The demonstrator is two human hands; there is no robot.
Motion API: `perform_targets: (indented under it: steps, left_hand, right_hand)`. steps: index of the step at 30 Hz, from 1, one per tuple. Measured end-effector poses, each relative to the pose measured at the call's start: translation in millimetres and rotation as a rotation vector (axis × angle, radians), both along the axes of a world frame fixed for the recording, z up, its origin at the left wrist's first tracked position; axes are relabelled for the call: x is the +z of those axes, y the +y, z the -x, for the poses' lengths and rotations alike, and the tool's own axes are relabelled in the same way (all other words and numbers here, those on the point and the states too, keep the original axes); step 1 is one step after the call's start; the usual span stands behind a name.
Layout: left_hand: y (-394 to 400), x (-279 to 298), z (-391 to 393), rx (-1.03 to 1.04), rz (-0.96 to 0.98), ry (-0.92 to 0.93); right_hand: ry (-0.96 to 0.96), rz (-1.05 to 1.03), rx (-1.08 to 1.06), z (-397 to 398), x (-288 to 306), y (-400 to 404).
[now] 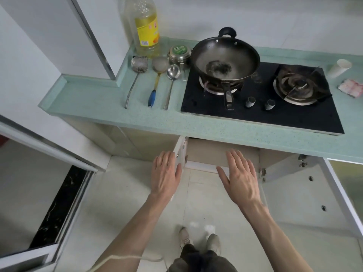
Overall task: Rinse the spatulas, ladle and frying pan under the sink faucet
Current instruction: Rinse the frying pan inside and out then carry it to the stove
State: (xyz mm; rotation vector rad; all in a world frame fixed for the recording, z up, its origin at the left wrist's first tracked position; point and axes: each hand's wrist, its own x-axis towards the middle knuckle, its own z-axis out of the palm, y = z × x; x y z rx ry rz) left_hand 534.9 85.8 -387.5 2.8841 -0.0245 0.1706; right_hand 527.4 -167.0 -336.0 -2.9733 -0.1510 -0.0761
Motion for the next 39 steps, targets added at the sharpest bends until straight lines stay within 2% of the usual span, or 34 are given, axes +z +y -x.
perform_targets:
  steps: [5, 12, 18, 24, 28, 32, 35, 39]
  left_hand:
    - [14.6, -40.3, -1.8, 0.058, -0.028, 0.112]
    - [16.0, -73.8, -5.0, 0.15, -0.148, 0.567]
    - [-5.1, -80.3, -0.2, 0.311, -0.05, 0.615]
    - [-57.1, -89.0, -1.3, 0.472, 0.188, 0.585]
    - [-112.0, -91.4, 1.5, 0.604, 0.337, 0.493]
    - [-158.4, -96.3, -11.4, 0.695, 0.511, 0.499]
    - [-188.0, -105.1, -30.1, 0.792, 0.709, 0.516]
    - [-221.5, -113.4, -60.8, 0.935, 1.094, 0.518]
  right_hand:
    - [0.083, 0.004, -0.004, 21.4, -30.4, -7.4]
    - [0.174, 0.018, -0.029, 47.8, -47.6, -36.5]
    - [0.239, -0.019, -0.085, 60.4, -61.2, -67.8]
    - [0.317, -0.035, -0.167, 60.4, -71.2, -118.1]
    - [0.323, -0.047, -0.26, 52.6, -76.8, -170.0]
    - [0.33, -0.024, -0.366, 44.9, -78.3, -228.3]
    - [0.347, -0.024, -0.449, 38.1, -82.4, -277.1]
    - [0.355, -0.033, -0.547, 31.7, -89.2, -337.8]
